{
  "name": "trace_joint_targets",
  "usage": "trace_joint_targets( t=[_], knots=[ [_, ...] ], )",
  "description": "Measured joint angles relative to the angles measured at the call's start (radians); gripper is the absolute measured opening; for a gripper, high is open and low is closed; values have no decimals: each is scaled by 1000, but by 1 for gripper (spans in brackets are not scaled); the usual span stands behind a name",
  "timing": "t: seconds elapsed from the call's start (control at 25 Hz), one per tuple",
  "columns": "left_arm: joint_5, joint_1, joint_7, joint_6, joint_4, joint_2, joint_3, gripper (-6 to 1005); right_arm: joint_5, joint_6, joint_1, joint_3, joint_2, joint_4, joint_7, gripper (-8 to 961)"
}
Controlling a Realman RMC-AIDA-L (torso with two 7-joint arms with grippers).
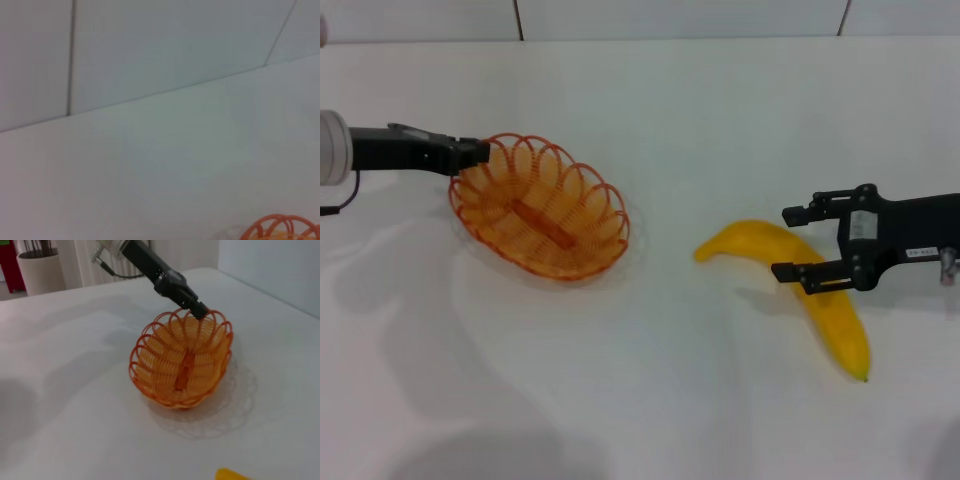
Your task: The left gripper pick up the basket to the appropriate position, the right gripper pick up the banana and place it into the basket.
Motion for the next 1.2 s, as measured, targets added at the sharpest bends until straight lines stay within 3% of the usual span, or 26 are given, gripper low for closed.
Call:
trace_joint_targets(
  t=[0.2, 0.84, 1.2],
  knots=[
    [-4, -2, 6, 0, -9, 0, -2, 198, -29, 0, 11, 5, 12, 0, 1, 757],
    [-7, 9, -2, 3, -7, 9, 16, 264, -32, 2, 12, 6, 12, 0, 3, 757],
    [70, -27, -118, 122, 74, 60, 46, 301, -34, 2, 11, 3, 12, 0, 13, 757]
  ],
)
